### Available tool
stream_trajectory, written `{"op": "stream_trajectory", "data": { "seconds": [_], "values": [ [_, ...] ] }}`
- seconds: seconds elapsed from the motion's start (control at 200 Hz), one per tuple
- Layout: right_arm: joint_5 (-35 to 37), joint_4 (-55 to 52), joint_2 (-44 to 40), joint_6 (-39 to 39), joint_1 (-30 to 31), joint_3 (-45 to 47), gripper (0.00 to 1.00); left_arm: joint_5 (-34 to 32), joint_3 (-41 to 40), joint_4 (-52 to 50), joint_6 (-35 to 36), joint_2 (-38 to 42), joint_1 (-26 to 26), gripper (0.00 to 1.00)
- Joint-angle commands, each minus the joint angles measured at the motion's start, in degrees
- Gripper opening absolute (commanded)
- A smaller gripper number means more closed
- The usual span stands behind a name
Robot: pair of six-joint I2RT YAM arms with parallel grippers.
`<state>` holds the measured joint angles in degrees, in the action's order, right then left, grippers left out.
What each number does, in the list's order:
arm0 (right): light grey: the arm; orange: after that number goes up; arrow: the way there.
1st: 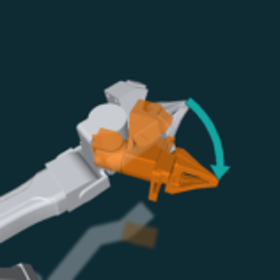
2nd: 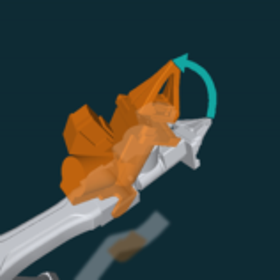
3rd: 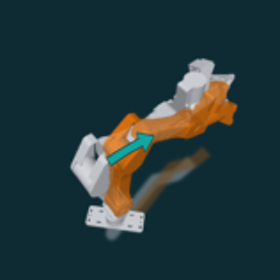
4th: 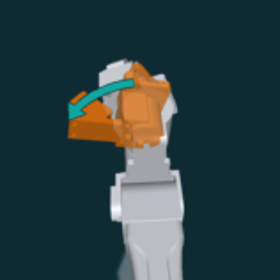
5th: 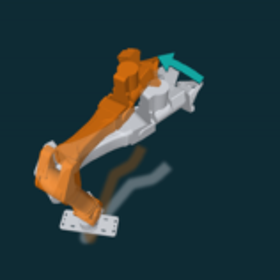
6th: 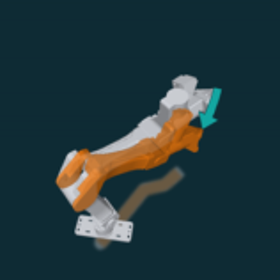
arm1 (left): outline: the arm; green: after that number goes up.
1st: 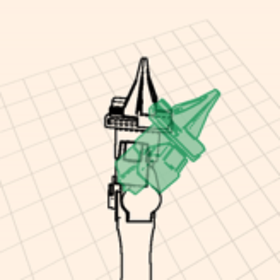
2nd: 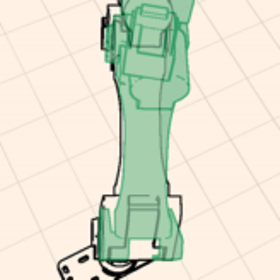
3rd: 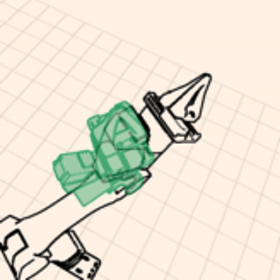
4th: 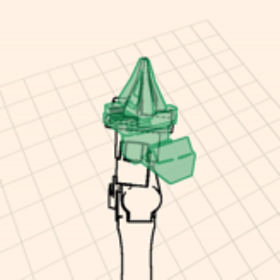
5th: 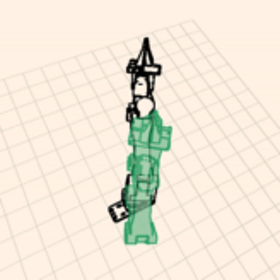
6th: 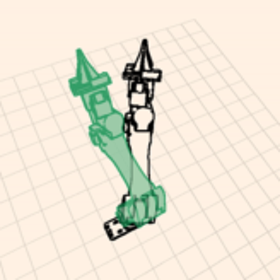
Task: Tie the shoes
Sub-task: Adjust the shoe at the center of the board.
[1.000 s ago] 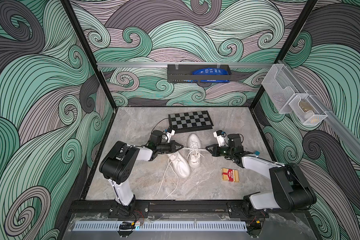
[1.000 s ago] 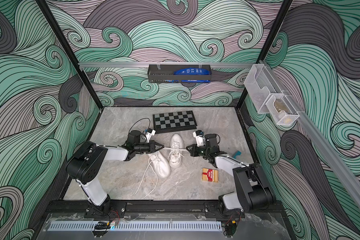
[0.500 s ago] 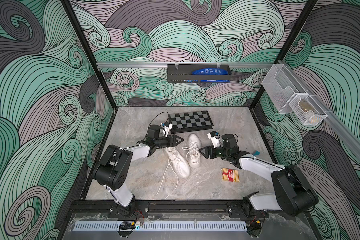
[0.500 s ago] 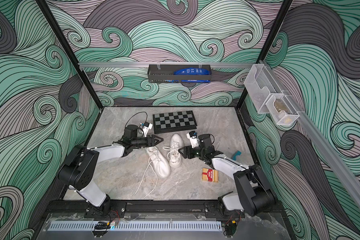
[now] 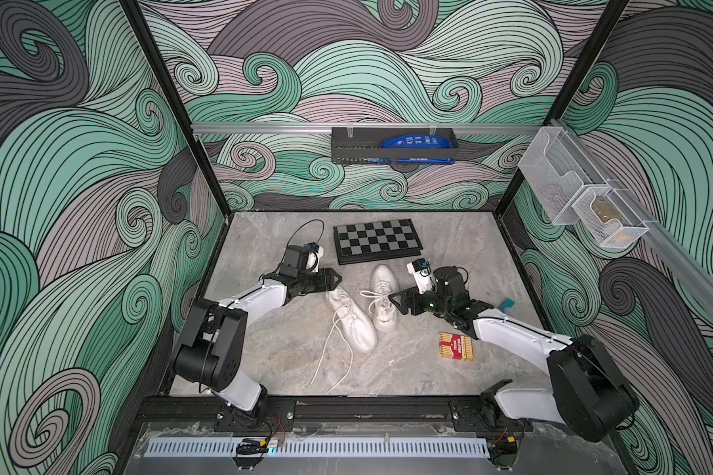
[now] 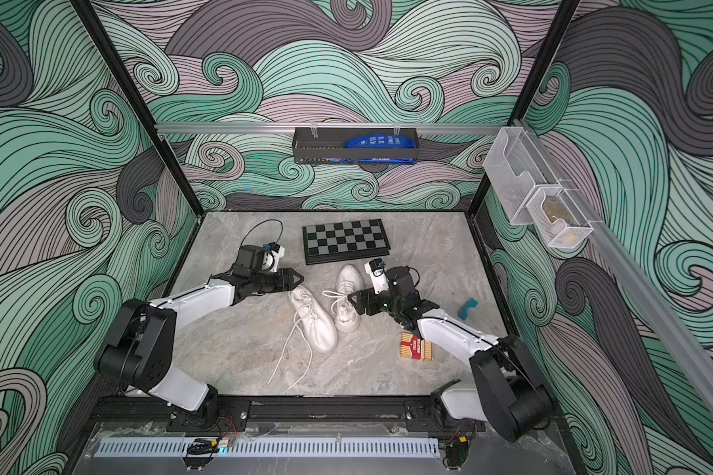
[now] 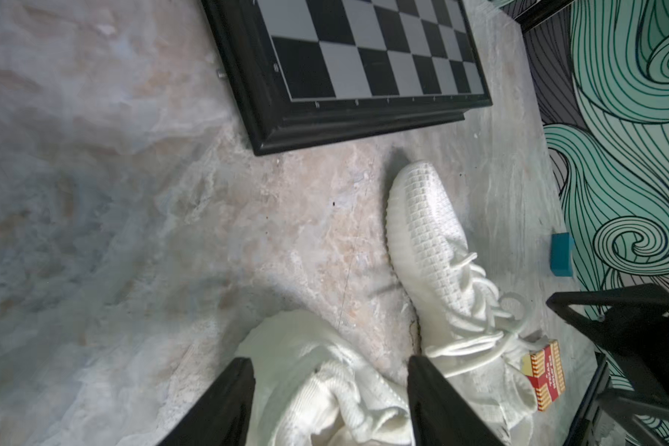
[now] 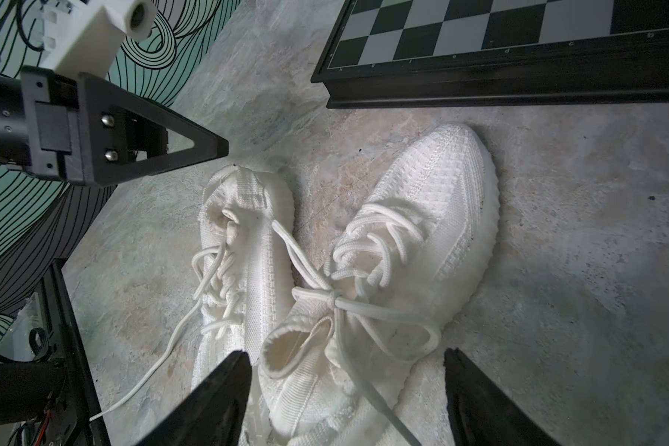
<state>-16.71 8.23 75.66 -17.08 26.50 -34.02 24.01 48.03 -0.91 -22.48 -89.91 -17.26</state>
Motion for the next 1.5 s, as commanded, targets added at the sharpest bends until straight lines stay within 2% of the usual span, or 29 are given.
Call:
{"op": "stream_trajectory", "data": {
  "seconds": [0.0, 0.095, 0.225, 0.395, 0.545, 0.655, 0.846, 0.971, 1.131, 1.156, 1.191, 1.311, 1.496],
  "values": [
    [0.69, -0.61, -1.04, 0.81, 1.97, -0.32, 0.82, 3.85, -0.09, 0.45, 0.93, -1.56, 0.07, 0.66],
    [2.62, -1.64, -2.04, 2.19, 5.35, -1.46, 0.84, 5.08, 1.11, -0.46, 1.61, -3.59, 0.10, 0.61],
    [9.70, -3.57, -2.55, 5.54, 14.23, -3.84, 0.84, 3.29, 1.55, -3.03, 2.42, -5.58, 0.08, 0.53],
    [20.02, -4.26, 0.81, 10.59, 27.40, -5.24, 0.84, 0.46, 1.62, -4.36, 3.18, -6.65, 0.07, 0.52],
    [25.73, -5.15, 6.07, 12.45, 33.15, -5.52, 0.83, -2.91, 2.32, -6.25, 4.14, -7.37, 0.13, 0.50],
    [27.88, -5.52, 9.61, 13.97, 34.50, -5.94, 0.82, -6.35, 1.93, -8.53, 4.45, -6.61, 0.21, 0.41],
    [29.80, -5.52, 13.81, 17.53, 34.64, -6.20, 0.82, -8.15, -1.02, -10.69, 4.25, -2.67, 0.39, 0.39],
    [27.91, -5.44, 14.38, 20.53, 34.60, -6.65, 0.85, -7.53, -0.42, -12.53, 4.97, -0.05, 0.54, 0.39],
    [23.46, -5.55, 12.80, 23.16, 34.68, -6.76, 0.88, -5.84, 4.70, -14.42, 6.00, 1.75, 0.56, 0.49],
    [23.54, -5.58, 12.62, 23.31, 34.67, -6.73, 0.94, -5.39, 5.51, -14.40, 6.30, 1.61, 0.56, 0.52],
    [23.84, -5.64, 12.59, 23.50, 34.74, -6.61, 0.95, -4.57, 6.81, -14.39, 6.64, 0.99, 0.56, 0.55],
    [24.84, -5.59, 13.94, 23.94, 34.69, -6.19, 0.97, 0.26, 11.51, -14.43, 8.50, -4.06, 0.56, 0.62],
    [29.11, -5.58, 16.12, 23.48, 34.14, -6.41, 0.96, 9.48, 15.92, -12.20, 8.33, -12.81, 0.56, 0.63]
  ]
}}
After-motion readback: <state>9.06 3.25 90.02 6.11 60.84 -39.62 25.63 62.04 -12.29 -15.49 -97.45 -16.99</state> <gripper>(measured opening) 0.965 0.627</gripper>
